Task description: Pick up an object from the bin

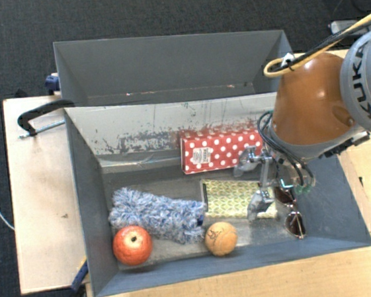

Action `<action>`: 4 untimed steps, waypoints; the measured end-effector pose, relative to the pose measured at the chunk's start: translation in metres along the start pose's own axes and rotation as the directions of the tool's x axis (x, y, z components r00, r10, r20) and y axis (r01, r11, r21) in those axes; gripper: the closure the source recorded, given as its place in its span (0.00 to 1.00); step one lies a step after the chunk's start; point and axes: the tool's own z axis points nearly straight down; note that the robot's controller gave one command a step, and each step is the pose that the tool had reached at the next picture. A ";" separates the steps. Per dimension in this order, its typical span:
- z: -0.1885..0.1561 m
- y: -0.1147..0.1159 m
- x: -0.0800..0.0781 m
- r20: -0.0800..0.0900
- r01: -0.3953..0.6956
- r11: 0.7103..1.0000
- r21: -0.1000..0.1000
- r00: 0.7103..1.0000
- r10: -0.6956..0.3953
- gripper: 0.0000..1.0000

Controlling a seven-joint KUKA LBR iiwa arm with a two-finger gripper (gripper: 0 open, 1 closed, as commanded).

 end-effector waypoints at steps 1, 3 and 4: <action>-0.004 0.000 -0.002 0.008 0.001 1.000 0.000 1.000 -0.001 0.00; 0.098 0.017 -0.013 0.005 -0.061 0.998 0.001 0.998 0.061 1.00; 0.095 0.017 -0.011 0.001 -0.059 0.998 0.001 0.998 0.059 1.00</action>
Offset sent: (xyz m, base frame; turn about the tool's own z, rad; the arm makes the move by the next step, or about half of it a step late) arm 0.0101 0.0172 -0.1034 0.0623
